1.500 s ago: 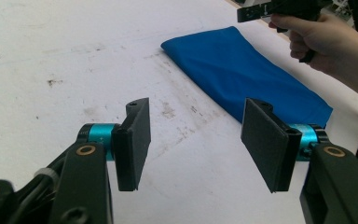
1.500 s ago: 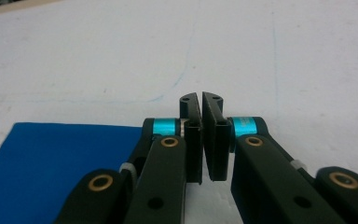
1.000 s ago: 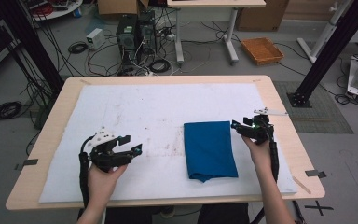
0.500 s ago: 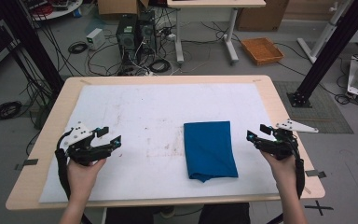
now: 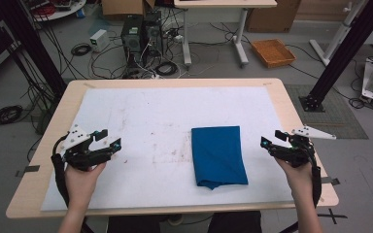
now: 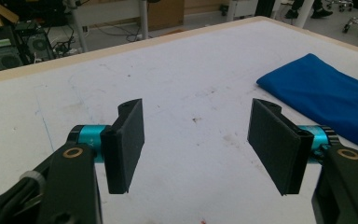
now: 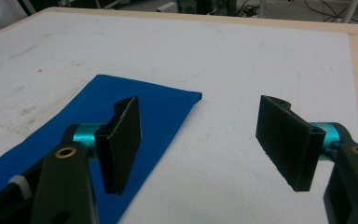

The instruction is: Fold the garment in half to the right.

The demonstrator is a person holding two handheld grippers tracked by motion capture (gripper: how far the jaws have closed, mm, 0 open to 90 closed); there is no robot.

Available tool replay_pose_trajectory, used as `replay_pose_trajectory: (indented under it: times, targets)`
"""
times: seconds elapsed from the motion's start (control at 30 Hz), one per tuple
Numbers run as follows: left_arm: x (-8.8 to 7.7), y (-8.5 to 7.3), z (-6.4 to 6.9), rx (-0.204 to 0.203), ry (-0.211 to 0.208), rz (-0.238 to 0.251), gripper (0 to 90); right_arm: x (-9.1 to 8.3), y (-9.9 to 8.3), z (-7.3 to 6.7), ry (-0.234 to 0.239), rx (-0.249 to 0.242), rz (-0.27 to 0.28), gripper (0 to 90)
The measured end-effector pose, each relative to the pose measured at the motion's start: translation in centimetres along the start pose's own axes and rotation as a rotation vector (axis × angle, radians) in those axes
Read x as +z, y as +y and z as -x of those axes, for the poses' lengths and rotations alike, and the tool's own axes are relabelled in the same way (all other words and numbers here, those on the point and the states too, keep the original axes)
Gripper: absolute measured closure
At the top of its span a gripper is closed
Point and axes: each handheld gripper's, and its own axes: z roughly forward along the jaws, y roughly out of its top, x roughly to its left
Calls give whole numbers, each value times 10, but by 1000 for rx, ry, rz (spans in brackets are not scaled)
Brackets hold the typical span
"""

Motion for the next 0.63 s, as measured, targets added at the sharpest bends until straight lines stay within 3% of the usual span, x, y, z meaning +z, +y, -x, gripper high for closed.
replay_pose_trajectory:
  times: [0.63]
  targets:
    - [0, -1, 1, -12, -8, -4, 364, 4, 2, -3, 9, -10, -10, 301]
